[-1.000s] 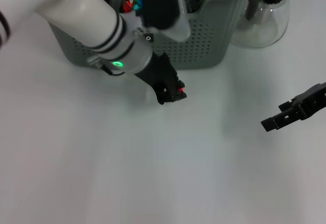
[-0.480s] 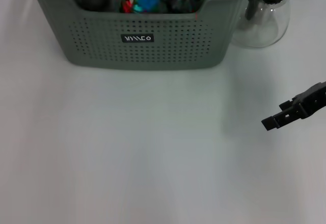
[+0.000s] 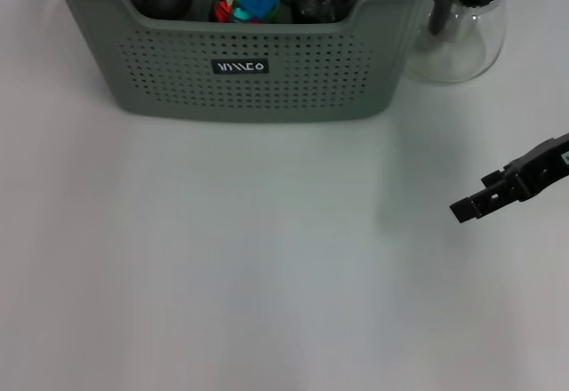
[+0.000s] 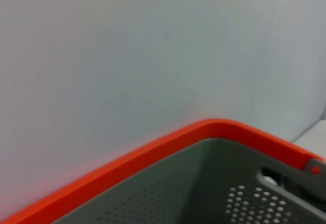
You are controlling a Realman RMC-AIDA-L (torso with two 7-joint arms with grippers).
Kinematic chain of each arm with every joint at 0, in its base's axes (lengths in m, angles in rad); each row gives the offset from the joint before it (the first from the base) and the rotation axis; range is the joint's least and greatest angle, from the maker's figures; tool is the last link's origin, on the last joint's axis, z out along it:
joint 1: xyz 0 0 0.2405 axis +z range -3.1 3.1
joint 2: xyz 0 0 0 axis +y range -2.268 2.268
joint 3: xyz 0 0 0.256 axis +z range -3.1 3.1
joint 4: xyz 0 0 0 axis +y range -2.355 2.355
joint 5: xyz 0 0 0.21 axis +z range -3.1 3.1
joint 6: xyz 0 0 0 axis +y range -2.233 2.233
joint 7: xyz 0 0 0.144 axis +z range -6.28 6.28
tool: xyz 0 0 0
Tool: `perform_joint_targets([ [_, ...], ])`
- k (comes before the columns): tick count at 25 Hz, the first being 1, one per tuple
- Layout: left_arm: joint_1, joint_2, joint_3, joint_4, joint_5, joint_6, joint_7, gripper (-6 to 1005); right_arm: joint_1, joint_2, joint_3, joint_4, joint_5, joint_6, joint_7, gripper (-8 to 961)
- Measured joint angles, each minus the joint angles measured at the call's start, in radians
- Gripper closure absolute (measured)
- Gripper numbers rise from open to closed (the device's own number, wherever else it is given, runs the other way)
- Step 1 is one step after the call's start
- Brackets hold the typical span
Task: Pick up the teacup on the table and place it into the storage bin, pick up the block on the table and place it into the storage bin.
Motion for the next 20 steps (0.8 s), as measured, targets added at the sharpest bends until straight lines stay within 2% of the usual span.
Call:
perform_joint_targets([
  [2,0.001,-0.001,0.008,-0.013,0.007,-0.025,-0.002,802,0.001,0.0,0.0,0.0,0.0,0.0,0.0,28],
  [10,0.01,-0.002,0.011,-0.016,0.004,-0.031,-0.001,568,0.005,-0.003,0.0,0.0,0.0,-0.001,-0.001,28],
  [13,0.033,-0.001,-0.001,0.014,-0.034,0.046,0.013,480,0.005,-0.003,0.002,0.0,0.0,-0.001,-0.01,28],
  [17,0.125,-0.006,-0.021,0.093,-0.193,0.364,0.157,373,0.001,-0.003,0.003,-0.002,0.006,0.001,-0.032,28],
  [20,0.177,-0.021,-0.06,0.066,-0.252,0.602,0.29,316,-0.004,0.004,0.019,-0.01,0.011,0.0,-0.068,28],
])
